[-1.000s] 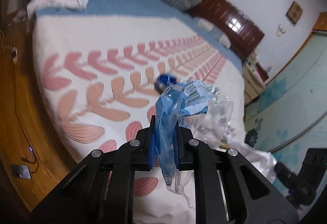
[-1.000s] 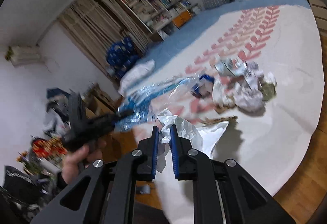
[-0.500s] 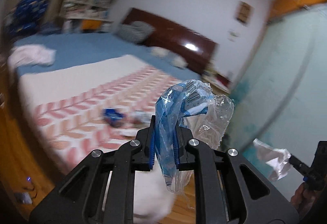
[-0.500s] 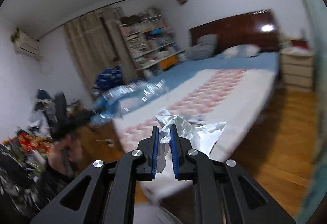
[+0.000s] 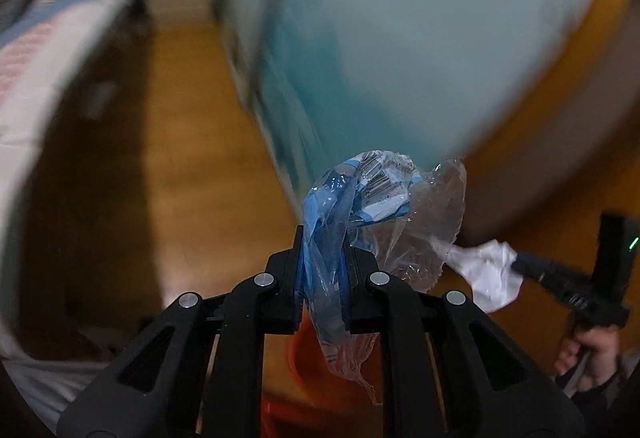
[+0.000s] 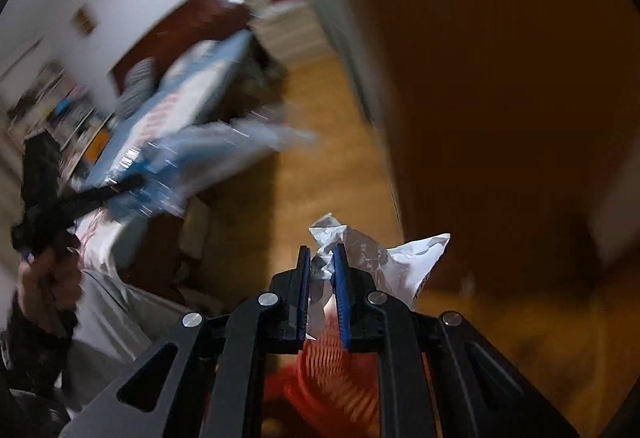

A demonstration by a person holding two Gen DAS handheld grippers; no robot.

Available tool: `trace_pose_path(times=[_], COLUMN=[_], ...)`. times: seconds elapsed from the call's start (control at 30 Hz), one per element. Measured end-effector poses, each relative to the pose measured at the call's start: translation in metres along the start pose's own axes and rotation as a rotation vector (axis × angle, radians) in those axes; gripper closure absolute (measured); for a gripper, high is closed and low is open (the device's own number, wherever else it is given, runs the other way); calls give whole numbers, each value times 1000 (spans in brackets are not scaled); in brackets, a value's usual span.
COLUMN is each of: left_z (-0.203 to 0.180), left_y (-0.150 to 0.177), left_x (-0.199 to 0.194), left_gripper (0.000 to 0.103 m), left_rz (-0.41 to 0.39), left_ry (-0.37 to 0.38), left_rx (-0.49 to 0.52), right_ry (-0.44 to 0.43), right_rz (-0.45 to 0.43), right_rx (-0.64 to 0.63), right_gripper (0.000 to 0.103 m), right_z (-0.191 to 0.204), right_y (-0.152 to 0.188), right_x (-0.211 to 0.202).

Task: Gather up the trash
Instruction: 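Carry the bag and paper to the red wastebasket and open both tools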

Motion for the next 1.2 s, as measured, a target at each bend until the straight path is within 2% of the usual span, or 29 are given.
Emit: trace_pose_path(times=[0.03, 0.07, 0.17, 0.2, 0.3, 0.4, 0.47, 0.53, 0.6, 0.67, 0.87, 0.93, 0.97, 1.0, 1.03, 1.07, 1.2], left_z=[-14, -21, -25, -23, -20, -11, -9, -13, -31, -33, -40, -40, -40, -41, -41, -41, -41], left_y=[29, 45, 100, 114, 140, 152, 157, 161, 167, 169, 170, 169, 168, 166, 164, 159, 147], left_x=[39, 61, 129, 146, 176, 194, 199, 199, 192, 193, 186, 185, 183, 182, 180, 176, 165], left_gripper=[89, 89, 89, 89, 89, 89, 89, 89, 89, 89, 89, 80, 69, 60, 47, 45, 45], left_rz=[81, 132, 336, 371, 441, 497, 526, 548, 545, 552, 557, 561, 562, 561, 554, 535, 496], left_ry=[-32, -55, -133, -184, -265, -324, -338, -313, -318, -310, -296, -279, -269, -261, -254, -248, -250], left_rx=[69, 107, 198, 252, 341, 367, 385, 386, 405, 411, 413, 391, 380, 373, 365, 356, 354], right_ry=[-3, -18, -15, -4, 21, 41, 36, 27, 40, 39, 74, 88, 91, 103, 114, 121, 143], right_rz=[26, 73, 175, 198, 285, 341, 359, 361, 372, 377, 381, 376, 368, 361, 358, 352, 313], right_rx=[43, 101, 187, 201, 238, 274, 297, 296, 267, 263, 251, 249, 248, 245, 242, 240, 231], right_gripper=[90, 90, 90, 90, 90, 90, 90, 90, 90, 90, 81, 64, 53, 53, 53, 53, 53], right_z=[-13, -28, -47, -48, -53, -53, -54, -52, -55, -60, -71, -73, -75, -77, -79, -82, -86], right_y=[23, 55, 122, 139, 186, 208, 212, 209, 213, 212, 213, 212, 210, 207, 205, 202, 183], right_x=[12, 33, 83, 96, 134, 157, 164, 169, 176, 179, 185, 181, 180, 178, 174, 171, 151])
Point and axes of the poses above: each gripper's, at about its wrist camera, not at the fingertips, and x roughly the way its jaws point, z to its left, y to its underside, the point moved 8 cm from there along x, roughly the way its jaws point, and after that the axes turned 8 degrees about -x, right-handed, at the moved point
